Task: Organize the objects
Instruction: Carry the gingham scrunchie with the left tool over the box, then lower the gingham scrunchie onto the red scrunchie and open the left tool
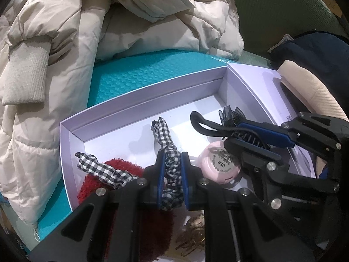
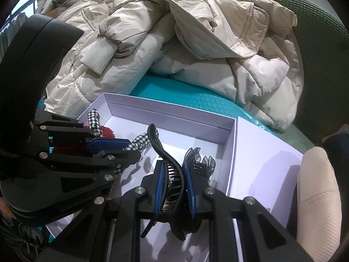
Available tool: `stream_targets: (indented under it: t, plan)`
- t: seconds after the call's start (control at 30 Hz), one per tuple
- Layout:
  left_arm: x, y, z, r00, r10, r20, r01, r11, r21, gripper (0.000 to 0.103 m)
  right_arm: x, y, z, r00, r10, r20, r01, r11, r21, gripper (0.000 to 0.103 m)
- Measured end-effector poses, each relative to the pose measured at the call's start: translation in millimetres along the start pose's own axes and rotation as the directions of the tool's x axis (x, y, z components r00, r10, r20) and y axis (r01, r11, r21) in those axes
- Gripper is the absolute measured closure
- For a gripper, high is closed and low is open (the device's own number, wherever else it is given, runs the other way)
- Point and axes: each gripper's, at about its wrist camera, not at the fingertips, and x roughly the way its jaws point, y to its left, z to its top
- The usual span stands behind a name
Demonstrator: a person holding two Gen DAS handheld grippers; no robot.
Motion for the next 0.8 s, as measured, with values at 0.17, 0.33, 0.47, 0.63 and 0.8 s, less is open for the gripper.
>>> stream_targets:
  t: [0.17,0.33,0.47,0.63,0.8]
  plan:
    - [-2.1,-0.2,-0.4,1.000,-0.007,0.012,0.007,1.000,-0.004,0.088,-1.1,-1.3,1.3,1.000,-0.008,0.003,0.008,1.000,0.012,0.083]
    - [-6.6,-0.3,-0.4,1.000,0.004,0.011,-0.004,1.000,-0.016,0.082,-8.1,0.4,1.9,1.000,-0.019,0.021,0.019,1.000,0.009,0.077]
    - [-13.0,1.7,-0.8,1.000,0.017,0.015,-0.017,0.999,-0.028,0.076,-12.2,-1.1,2.0,0.999,-0.020,0.027,0.019,1.000,0.018,0.071]
    - [-22.1,6.3,-0.6,0.999,0.025,0.020,-0.024,0.999,-0.049,0.067,-18.6,-2.5,2.5,0.999,-0.023,0.038,0.022,0.999,0.030,0.062]
    - [-33.0,9.0,-2.5,0.999,0.025,0.034,-0.023,0.998,-0.061,0.062,-27.8,-0.8,3.7,0.998,-0.022,0.051,0.021,0.999,0.034,0.056]
